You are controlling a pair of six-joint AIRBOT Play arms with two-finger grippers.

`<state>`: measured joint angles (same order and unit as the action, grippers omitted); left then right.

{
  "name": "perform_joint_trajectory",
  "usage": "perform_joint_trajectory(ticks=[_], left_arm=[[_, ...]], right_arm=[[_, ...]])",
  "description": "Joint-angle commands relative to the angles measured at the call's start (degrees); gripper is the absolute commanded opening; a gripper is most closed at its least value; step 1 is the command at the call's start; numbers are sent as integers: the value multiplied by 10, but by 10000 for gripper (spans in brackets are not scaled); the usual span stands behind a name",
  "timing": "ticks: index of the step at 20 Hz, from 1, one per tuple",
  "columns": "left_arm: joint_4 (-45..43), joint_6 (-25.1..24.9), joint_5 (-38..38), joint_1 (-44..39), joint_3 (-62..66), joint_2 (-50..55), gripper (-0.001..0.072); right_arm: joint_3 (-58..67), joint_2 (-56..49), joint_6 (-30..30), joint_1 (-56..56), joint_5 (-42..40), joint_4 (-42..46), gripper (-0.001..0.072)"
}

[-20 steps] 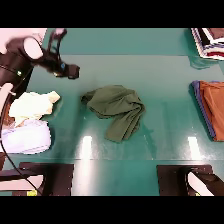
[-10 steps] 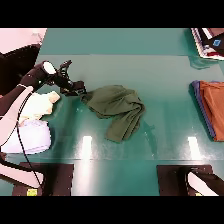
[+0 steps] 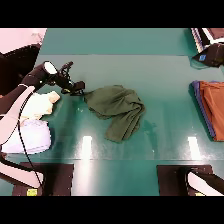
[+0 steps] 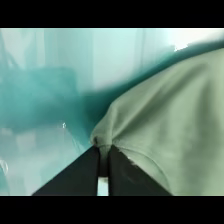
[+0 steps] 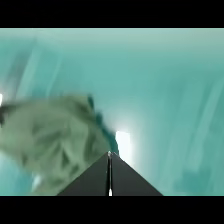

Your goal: Fold the shirts.

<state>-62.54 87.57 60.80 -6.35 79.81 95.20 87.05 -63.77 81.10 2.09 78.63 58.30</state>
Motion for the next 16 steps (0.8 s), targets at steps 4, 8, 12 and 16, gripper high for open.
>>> perform_joint_trajectory(ticks=[4, 8, 12, 16], left_arm=[[-20, -26, -2, 1, 60, -51, 29], [-20, -25, 1, 1, 61, -54, 30], [-20, -26, 3, 1, 61, -54, 29], [-23, -26, 8, 1, 61, -54, 29]], right_arm=[[-251, 10, 41, 12, -3, -4, 108], [-457, -34, -3, 80, -105, -141, 395], [-490, -116, -43, 185, -199, -227, 392], [-434, -178, -43, 231, -221, -207, 227]])
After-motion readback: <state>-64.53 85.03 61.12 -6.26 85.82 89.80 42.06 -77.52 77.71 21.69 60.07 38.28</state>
